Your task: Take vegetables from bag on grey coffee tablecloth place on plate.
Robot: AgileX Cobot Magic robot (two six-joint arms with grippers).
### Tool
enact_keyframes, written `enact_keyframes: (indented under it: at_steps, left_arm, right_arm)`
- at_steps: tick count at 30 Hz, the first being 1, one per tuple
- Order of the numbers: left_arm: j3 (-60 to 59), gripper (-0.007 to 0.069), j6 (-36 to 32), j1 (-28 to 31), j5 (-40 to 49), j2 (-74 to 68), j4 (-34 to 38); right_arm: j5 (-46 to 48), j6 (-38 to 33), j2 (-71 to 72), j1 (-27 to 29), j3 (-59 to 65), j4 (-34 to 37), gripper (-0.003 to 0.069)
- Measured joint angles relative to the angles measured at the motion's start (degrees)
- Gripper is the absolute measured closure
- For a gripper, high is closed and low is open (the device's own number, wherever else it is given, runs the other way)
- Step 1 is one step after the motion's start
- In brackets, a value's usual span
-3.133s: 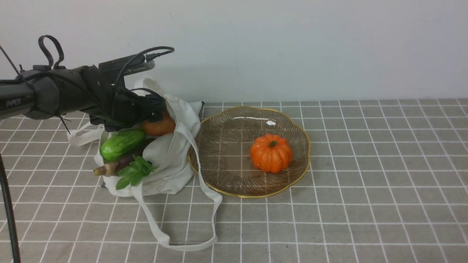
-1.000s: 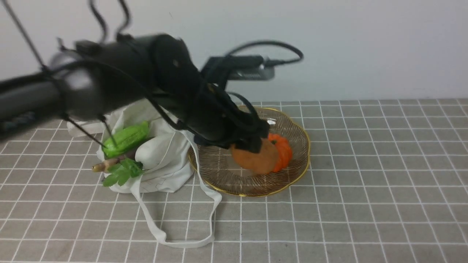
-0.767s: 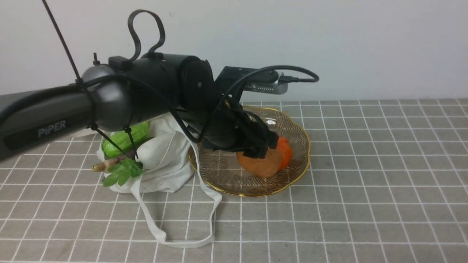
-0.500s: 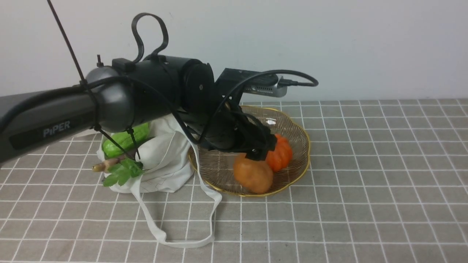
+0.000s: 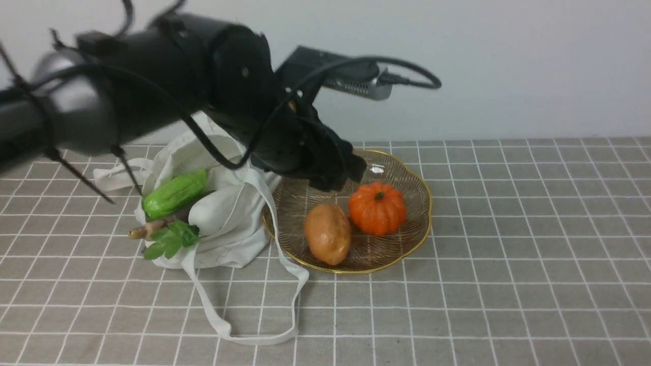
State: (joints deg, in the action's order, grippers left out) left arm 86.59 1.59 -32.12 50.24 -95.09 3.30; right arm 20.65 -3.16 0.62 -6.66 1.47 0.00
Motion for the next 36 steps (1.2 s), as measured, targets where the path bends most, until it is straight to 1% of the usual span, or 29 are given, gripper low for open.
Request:
enact_keyframes:
  at_steps: [3, 4, 5, 6, 7, 8, 9, 10, 12, 16, 17, 18, 20, 22, 23, 24, 25, 26, 27, 28, 29, 32, 34, 36]
  left_arm:
    - [1.31, 0.0533, 0.00, 0.00, 5.67, 5.44, -2.67]
    - [1.51, 0.0581, -0.06, 0.00, 7.96, 8.62, -4.02]
    - [1.56, 0.0606, -0.06, 0.00, 11.31, 11.28, -5.35]
    - [1.56, 0.0609, -0.06, 0.00, 11.31, 11.28, -5.61]
    - [1.56, 0.0624, 0.11, 0.00, 15.70, 15.05, -7.47]
    - [1.50, 0.0624, 0.07, 0.00, 16.14, 15.45, -7.47]
    - [1.08, 0.0629, 0.94, 0.00, 19.16, 18.73, -8.94]
    - [0.50, 0.0629, 1.54, 0.00, 20.21, 20.84, -9.79]
    - [-0.42, 0.0629, 2.53, 0.00, 20.64, 23.09, -10.61]
    - [-10.86, 0.0629, 6.90, 0.00, 20.71, 36.48, -10.30]
    - [-11.53, 0.0629, 7.09, 0.00, 20.55, 37.12, -10.14]
    - [-17.30, 0.0629, 8.68, 0.00, 17.96, 42.42, -9.06]
    - [-25.73, 0.0629, 10.54, 0.00, 12.32, 48.55, -8.04]
    - [-34.97, 0.0629, 14.01, 0.00, 2.46, 55.26, -7.67]
    - [-35.91, 0.0629, 14.58, 0.00, 1.51, 56.51, -7.67]
    - [-42.37, 0.0629, 16.18, 0.00, -5.51, 60.50, -7.74]
    - [-46.79, 0.0629, 16.89, 0.00, -10.37, 63.44, -7.87]
    - [-48.47, 0.0629, 16.89, 0.00, -11.36, 63.44, -7.89]
    - [-54.77, 0.0629, 17.56, 0.00, -19.31, 67.08, -8.20]
    - [-54.77, 0.0629, 17.56, 0.00, -19.31, 67.08, -8.20]
    - [-61.47, 0.0629, 17.84, 0.00, -26.26, 70.12, -8.23]
    - [-68.23, 0.0633, 17.91, 0.00, -31.22, 72.78, -8.63]
    - [-72.82, 0.0633, 17.93, 0.00, -32.38, 73.55, -8.63]
    - [-75.00, 0.0633, 17.99, 0.00, -32.59, 73.69, -8.68]
  right_arm:
    - [0.00, 0.00, 0.00, 0.00, 0.00, 0.00, 0.0673]
    - [0.00, 0.00, 0.00, 0.00, 0.00, 0.00, 0.0673]
    - [0.00, 0.00, 0.00, 0.00, 0.00, 0.00, 0.0673]
    - [0.00, 0.00, 0.00, 0.00, 0.00, 0.00, 0.0673]
    - [0.00, 0.00, 0.00, 0.00, 0.00, 0.00, 0.0673]
    - [0.00, 0.00, 0.00, 0.00, 0.00, 0.00, 0.0673]
    - [0.00, 0.00, 0.00, 0.00, 0.00, 0.00, 0.0673]
    - [0.00, 0.00, 0.00, 0.00, 0.00, 0.00, 0.0673]
    - [0.00, 0.00, 0.00, 0.00, 0.00, 0.00, 0.0673]
    - [0.00, 0.00, 0.00, 0.00, 0.00, 0.00, 0.0673]
    - [0.00, 0.00, 0.00, 0.00, 0.00, 0.00, 0.0673]
    - [0.00, 0.00, 0.00, 0.00, 0.00, 0.00, 0.0673]
    - [0.00, 0.00, 0.00, 0.00, 0.00, 0.00, 0.0673]
    - [0.00, 0.00, 0.00, 0.00, 0.00, 0.00, 0.0673]
    - [0.00, 0.00, 0.00, 0.00, 0.00, 0.00, 0.0673]
    - [0.00, 0.00, 0.00, 0.00, 0.00, 0.00, 0.0673]
    - [0.00, 0.00, 0.00, 0.00, 0.00, 0.00, 0.0673]
    - [0.00, 0.00, 0.00, 0.00, 0.00, 0.00, 0.0673]
    - [0.00, 0.00, 0.00, 0.00, 0.00, 0.00, 0.0673]
    - [0.00, 0.00, 0.00, 0.00, 0.00, 0.00, 0.0673]
    - [0.00, 0.00, 0.00, 0.00, 0.00, 0.00, 0.0673]
    - [0.00, 0.00, 0.00, 0.00, 0.00, 0.00, 0.0673]
    - [0.00, 0.00, 0.00, 0.00, 0.00, 0.00, 0.0673]
    - [0.00, 0.00, 0.00, 0.00, 0.00, 0.00, 0.0673]
